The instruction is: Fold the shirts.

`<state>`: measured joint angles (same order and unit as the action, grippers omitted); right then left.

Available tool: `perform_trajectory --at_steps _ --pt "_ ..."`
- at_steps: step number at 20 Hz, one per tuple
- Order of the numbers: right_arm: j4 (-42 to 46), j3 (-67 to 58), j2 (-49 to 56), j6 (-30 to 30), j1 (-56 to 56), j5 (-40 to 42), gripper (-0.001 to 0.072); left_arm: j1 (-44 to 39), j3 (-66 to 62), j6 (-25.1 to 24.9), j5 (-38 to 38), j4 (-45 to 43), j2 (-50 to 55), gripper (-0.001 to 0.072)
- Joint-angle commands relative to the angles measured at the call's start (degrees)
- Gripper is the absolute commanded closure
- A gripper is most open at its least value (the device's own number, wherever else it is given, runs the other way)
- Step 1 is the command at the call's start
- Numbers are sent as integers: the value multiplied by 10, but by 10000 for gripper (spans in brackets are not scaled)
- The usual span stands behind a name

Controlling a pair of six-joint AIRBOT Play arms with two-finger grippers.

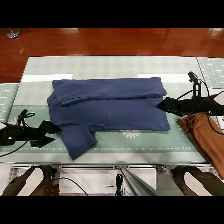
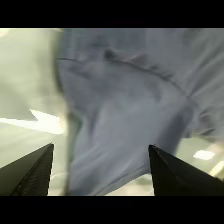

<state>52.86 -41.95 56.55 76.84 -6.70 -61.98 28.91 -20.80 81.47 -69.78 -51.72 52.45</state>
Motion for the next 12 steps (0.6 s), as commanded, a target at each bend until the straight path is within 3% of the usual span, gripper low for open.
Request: perform_trajectory --at_steps 1,9,11,12 --pt "-25 11 -11 -2 0 1 86 6 42 -40 53 76 -10 5" --pt "-37 11 -11 5 0 0 86 -2 43 -73 85 76 27 5" --pt "-35 10 -11 14 -2 11 86 -33 44 -81 105 103 47 6" --pt "-34 7 -11 16 -16 10 86 -52 44 -107 107 128 55 6"
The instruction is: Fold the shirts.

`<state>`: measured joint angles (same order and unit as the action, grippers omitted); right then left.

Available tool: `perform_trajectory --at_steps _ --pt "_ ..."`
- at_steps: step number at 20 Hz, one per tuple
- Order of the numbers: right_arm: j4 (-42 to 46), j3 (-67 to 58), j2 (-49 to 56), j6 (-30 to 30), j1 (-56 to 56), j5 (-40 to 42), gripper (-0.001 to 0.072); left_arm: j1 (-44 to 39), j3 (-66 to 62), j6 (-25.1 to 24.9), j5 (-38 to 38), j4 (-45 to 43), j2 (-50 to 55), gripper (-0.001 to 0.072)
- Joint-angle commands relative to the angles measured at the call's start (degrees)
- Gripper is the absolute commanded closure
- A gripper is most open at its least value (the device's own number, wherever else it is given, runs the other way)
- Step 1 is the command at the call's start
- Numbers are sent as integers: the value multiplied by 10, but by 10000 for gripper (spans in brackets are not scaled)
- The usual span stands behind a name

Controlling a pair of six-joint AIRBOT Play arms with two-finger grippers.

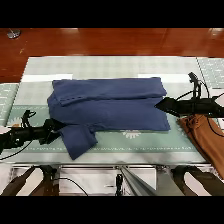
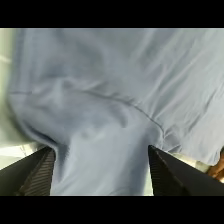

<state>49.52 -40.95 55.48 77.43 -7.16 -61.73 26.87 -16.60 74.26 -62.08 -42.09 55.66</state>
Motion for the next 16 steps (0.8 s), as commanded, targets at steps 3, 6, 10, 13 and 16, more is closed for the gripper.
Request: perform_trajectory --at_steps 3,6,10,13,16 --pt "23 -11 0 8 -120 -41 87 -68 -1 -53 39 45 35 438" --pt "151 -8 -1 30 -221 -134 87 -68 -4 -64 35 44 35 684" --pt "171 53 2 38 -245 -172 87 -68 -9 -78 36 44 35 684" --pt "145 83 38 21 -245 -171 88 -68 -9 -78 36 44 35 684" --pt "75 83 98 -11 -245 -158 88 -68 -9 -78 36 44 35 684"
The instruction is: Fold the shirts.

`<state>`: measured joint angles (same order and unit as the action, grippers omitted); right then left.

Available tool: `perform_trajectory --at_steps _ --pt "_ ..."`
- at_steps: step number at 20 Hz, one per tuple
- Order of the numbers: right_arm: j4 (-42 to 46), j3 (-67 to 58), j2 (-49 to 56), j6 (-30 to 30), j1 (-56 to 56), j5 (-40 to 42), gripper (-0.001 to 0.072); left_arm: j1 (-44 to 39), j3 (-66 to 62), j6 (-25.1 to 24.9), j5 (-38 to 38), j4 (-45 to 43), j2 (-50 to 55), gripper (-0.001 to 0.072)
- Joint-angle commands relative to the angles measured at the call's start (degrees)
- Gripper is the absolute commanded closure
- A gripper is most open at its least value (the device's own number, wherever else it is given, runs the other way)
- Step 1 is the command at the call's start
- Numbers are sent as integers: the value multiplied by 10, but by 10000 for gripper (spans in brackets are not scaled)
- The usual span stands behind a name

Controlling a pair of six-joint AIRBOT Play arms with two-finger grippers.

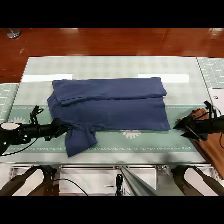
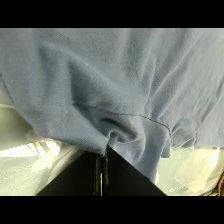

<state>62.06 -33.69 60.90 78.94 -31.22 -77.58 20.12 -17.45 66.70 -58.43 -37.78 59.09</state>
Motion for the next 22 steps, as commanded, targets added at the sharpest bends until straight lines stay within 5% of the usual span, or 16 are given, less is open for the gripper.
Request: perform_trajectory --at_steps 1,10,11,12,13,18,22 --pt "-71 10 63 -37 -1 4 88 0 -1 -2 0 1 0 684" --pt "-95 -61 163 -28 131 89 88 0 -1 -3 0 1 0 684" --pt "-95 -75 172 -27 144 89 148 0 -1 -3 0 1 0 684" --pt "-95 -86 177 -27 153 90 353 0 -1 -3 -1 1 0 684" --pt "-96 -98 179 -31 158 88 687 0 -3 -2 -3 1 0 684" --pt "-56 -213 179 -55 143 -8 680 2 -107 -2 -78 1 0 684" --pt "-66 -312 191 -34 141 28 680 -3 -224 7 -67 2 33 684"
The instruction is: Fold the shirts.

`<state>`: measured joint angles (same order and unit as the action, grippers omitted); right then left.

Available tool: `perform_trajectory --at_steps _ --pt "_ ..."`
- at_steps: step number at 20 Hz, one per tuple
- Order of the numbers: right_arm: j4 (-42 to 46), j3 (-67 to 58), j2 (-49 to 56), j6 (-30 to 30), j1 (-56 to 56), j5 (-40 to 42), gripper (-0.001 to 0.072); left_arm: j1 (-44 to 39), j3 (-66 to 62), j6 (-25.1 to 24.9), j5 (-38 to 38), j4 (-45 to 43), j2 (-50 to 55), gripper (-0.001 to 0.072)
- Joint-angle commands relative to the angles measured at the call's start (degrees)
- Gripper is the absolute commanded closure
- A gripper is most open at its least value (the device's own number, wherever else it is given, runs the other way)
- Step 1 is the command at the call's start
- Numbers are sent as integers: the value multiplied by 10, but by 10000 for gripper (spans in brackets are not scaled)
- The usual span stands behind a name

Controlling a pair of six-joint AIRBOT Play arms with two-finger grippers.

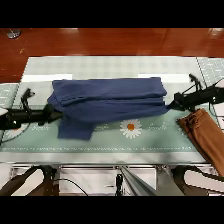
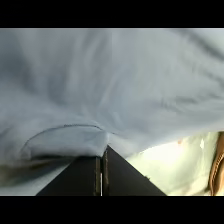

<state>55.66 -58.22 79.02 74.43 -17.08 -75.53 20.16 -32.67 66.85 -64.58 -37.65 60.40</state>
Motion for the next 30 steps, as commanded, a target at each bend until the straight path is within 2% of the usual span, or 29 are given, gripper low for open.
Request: perform_trajectory --at_steps 1,4,10,15,16,17,18,19,21,22,24,25,26,27,29,30 --pt "-9 -88 21 14 4 14 680 -11 -100 10 6 1 43 684" --pt "-29 -141 74 21 10 37 680 -42 -189 21 26 1 136 684" --pt "-46 -258 198 44 26 35 680 -81 -422 106 24 2 349 684" --pt "-50 -329 267 61 44 46 676 -84 -547 134 19 1 442 684" --pt "-53 -332 273 62 44 56 522 -87 -550 134 8 1 452 680" --pt "-59 -332 277 61 44 70 197 -88 -550 134 -5 -1 461 548" --pt "-63 -332 277 53 44 83 89 -88 -550 134 -21 -1 467 185" --pt "-63 -332 274 49 40 86 86 -83 -550 131 -42 -4 469 5" --pt "-58 -332 269 48 26 83 87 -62 -563 99 -98 -11 469 5" --pt "-57 -333 268 48 13 73 87 -43 -574 106 -131 -25 467 6" --pt "-52 -332 269 49 -23 38 87 -6 -581 173 -203 -116 451 6" --pt "-43 -332 271 52 -40 16 87 12 -579 209 -241 -210 437 7" --pt "-42 -331 276 54 -51 -3 87 21 -570 213 -256 -268 421 6" --pt "-45 -331 284 54 -58 -17 87 28 -553 209 -249 -298 398 6" --pt "-62 -331 301 52 -55 -21 87 33 -500 186 -178 -282 341 6" --pt "-70 -331 308 52 -48 -18 87 29 -465 143 -117 -245 303 6"
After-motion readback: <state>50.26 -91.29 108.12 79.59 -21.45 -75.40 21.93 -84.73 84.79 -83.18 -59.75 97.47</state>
